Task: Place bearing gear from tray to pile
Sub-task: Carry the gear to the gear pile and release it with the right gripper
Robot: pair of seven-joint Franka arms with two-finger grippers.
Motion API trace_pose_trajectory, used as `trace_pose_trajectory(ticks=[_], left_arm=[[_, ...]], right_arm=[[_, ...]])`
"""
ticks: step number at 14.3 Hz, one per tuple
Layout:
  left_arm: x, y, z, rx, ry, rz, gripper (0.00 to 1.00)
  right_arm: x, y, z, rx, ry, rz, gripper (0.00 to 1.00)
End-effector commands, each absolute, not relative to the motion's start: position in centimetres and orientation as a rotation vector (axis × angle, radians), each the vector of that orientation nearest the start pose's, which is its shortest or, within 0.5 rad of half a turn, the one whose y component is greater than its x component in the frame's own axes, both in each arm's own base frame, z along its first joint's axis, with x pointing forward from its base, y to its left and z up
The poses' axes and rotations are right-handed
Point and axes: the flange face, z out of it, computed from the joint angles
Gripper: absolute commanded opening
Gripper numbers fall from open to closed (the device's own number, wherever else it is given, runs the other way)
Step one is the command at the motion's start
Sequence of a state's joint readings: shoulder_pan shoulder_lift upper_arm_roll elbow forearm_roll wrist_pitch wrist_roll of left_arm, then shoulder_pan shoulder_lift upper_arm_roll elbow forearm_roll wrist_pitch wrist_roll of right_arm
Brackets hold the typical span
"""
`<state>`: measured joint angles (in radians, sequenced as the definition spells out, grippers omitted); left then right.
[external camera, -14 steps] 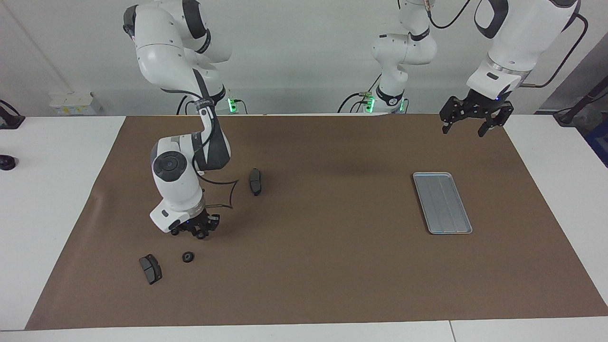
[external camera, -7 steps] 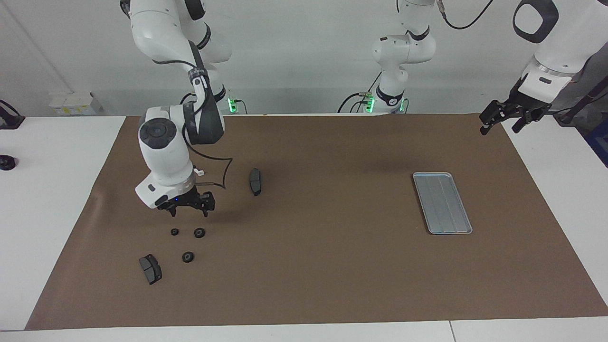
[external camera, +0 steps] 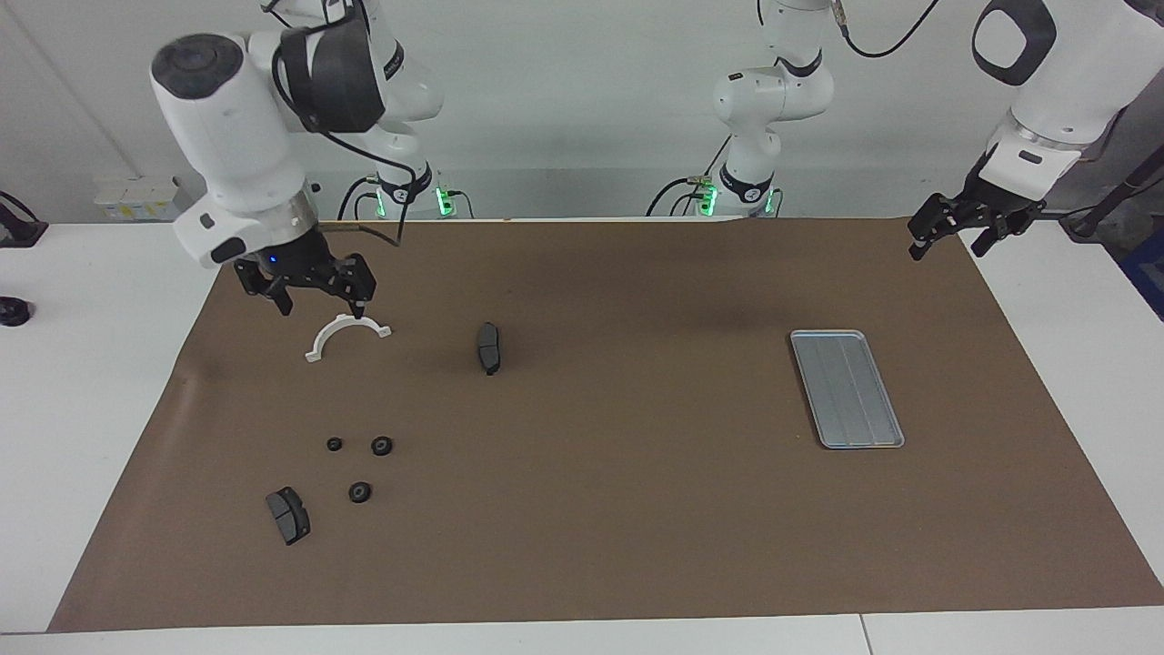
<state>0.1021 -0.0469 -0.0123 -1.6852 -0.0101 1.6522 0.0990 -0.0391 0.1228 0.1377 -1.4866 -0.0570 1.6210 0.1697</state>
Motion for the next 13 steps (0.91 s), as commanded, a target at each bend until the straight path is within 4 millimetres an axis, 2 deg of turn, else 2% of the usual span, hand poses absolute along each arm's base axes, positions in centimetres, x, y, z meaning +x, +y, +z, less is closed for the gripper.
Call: trace_pose_trajectory(ticks=[1,3,4,10,13], left_arm=[[53.7,4.7,60.5,-3.152,-0.006,-0.011,1.00],[53.7,4.7,61.1,-3.148,-0.004,-0.044,1.00],[53.6,5.1,61.0,-3.149,-0.016,-0.035,1.00],[53.6,4.9,61.0,-3.149,-0.006,-0.033,1.00],[53.9,1.4,61.7,-3.147,0.083,-0.054,1.00]], right_arm=[[57.6,5.7,63.1,-3.158,0.060,-0.056,1.00],[56.5,7.4,63.3,-3.153,0.018,-0.045,1.00],[56.1,7.7,62.6,-3.155,0.020,-0.026,1.00],[56.1,7.8,62.3,-3.155,-0.034,-0.042,1.00],[56.0,7.5,61.4,-3.147,-0.073,-0.036,1.00]])
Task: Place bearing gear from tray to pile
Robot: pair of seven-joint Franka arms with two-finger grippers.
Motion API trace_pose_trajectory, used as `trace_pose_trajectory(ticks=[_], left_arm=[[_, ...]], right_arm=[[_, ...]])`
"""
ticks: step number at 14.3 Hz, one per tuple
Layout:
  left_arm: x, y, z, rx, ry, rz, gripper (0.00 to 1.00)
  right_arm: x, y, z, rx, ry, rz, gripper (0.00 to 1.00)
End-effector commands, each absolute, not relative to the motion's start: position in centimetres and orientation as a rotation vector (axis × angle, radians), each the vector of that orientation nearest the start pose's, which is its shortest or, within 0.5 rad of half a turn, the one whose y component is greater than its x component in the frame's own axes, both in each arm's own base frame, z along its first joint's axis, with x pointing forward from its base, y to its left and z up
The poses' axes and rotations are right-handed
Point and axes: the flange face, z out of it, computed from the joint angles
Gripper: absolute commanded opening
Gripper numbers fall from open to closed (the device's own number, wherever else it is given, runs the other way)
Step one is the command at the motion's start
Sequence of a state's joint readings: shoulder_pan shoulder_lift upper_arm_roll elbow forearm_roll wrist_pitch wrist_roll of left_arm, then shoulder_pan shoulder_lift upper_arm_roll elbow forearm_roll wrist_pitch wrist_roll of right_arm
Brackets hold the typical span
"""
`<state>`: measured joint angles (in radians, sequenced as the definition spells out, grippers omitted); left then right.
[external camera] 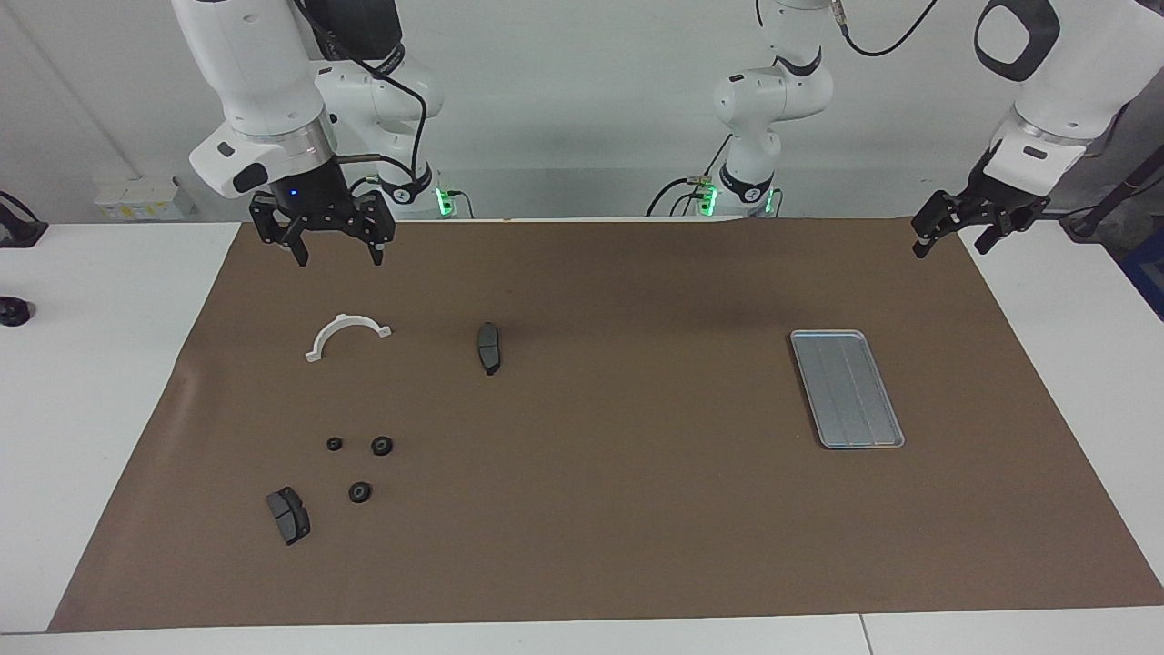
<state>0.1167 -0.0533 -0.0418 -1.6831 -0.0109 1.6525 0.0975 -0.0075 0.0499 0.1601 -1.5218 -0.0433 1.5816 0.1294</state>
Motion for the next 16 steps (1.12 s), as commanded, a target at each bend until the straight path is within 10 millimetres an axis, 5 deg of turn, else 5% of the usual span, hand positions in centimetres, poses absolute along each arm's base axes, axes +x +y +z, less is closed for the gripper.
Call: trace_pose_trajectory(ticks=[1,6,16], left_arm=[[53.9,0.5,62.0,-3.147,0.110,-0.054,1.00],[53.3,-3.9,65.0,-3.146,0.240,-0.019,1.00],[53.4,-3.6,64.1,-3.171,0.232,-0.045,1.00]], right_arm=[[55.7,7.6,61.2,-3.121,-0.063,-0.049,1.00],[55.1,7.7,60.0,-3.099,-0.055,-0.081,1.00],[55.1,7.7,59.9,-3.099,-0.036,-0.081,1.00]])
